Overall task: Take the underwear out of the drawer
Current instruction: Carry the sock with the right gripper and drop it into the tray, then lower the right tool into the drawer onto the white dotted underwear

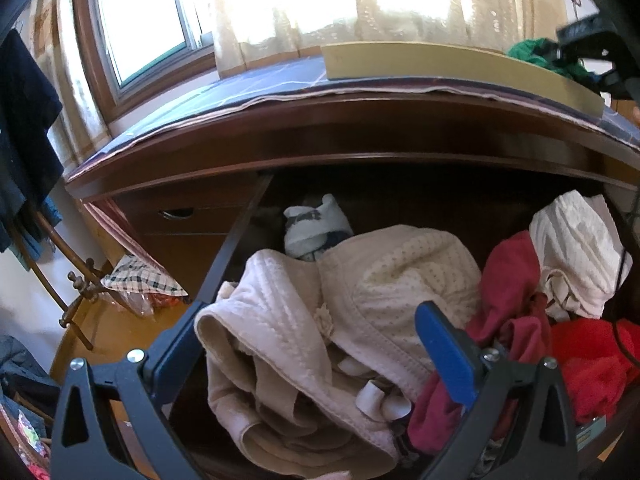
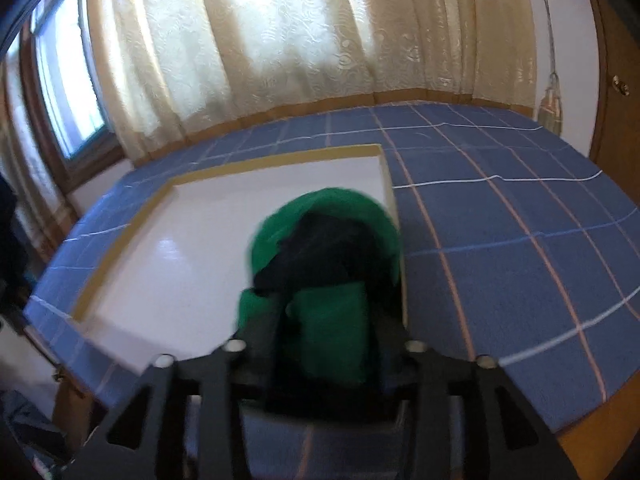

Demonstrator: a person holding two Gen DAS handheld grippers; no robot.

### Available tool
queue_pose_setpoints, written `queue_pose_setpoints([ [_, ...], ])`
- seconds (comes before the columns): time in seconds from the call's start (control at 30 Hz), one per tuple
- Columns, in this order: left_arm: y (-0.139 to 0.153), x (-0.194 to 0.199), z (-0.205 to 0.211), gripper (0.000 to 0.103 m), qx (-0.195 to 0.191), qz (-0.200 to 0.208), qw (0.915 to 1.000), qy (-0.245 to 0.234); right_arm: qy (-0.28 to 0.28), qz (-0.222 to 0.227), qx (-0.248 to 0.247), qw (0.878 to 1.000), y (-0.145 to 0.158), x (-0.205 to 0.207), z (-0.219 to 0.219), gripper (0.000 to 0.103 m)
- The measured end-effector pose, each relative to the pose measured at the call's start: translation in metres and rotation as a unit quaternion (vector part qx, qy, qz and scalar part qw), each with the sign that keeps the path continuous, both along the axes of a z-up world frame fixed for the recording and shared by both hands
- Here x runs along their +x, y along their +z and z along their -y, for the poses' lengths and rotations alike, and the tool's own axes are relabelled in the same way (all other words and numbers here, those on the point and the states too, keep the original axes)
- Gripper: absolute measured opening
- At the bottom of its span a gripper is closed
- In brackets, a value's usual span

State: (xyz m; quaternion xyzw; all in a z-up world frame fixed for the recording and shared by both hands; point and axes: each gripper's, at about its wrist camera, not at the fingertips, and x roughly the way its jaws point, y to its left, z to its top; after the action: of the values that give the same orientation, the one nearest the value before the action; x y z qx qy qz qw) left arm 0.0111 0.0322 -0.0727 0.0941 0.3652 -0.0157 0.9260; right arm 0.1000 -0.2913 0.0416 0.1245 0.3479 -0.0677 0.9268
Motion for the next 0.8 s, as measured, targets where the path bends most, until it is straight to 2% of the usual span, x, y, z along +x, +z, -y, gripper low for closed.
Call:
queue_pose_setpoints([
  [0.03,0.0,0.0,0.0,0.101,0.001,0.0,1.0,-0.001,0.005,0.021,0.011,1.0,0.005,-0.014,-0.002,0.073],
  [0.07,0.0,0.0,0.0,0.101,0.001,0.001,1.0,-0.002,0.006,0.036,0.015,0.999,0.008,-0.023,-0.004,0.075],
  [0.2,0.0,-0.003,0.001,0.101,0.004,0.009,1.0,-0.001,0.021,0.097,0.011,0.995,0.021,-0.079,-0.023,0.076],
  [0.3,0.001,-0.004,0.001,0.101,0.008,0.012,0.9999,-0.003,0.035,0.11,0.014,0.993,0.015,-0.113,-0.034,0.076],
  [0.43,0.001,-0.007,0.003,0.101,0.011,0.018,0.9998,-0.002,0.034,0.106,0.032,0.993,-0.005,-0.148,-0.038,0.076],
  [0.57,0.002,-0.011,0.005,0.101,0.021,0.024,0.9995,-0.006,0.022,0.077,0.028,0.996,-0.035,-0.172,-0.041,0.076],
  [0.8,0.004,-0.01,0.004,0.101,0.019,0.022,0.9996,-0.002,0.018,0.022,0.041,0.999,-0.071,-0.187,-0.035,0.076],
])
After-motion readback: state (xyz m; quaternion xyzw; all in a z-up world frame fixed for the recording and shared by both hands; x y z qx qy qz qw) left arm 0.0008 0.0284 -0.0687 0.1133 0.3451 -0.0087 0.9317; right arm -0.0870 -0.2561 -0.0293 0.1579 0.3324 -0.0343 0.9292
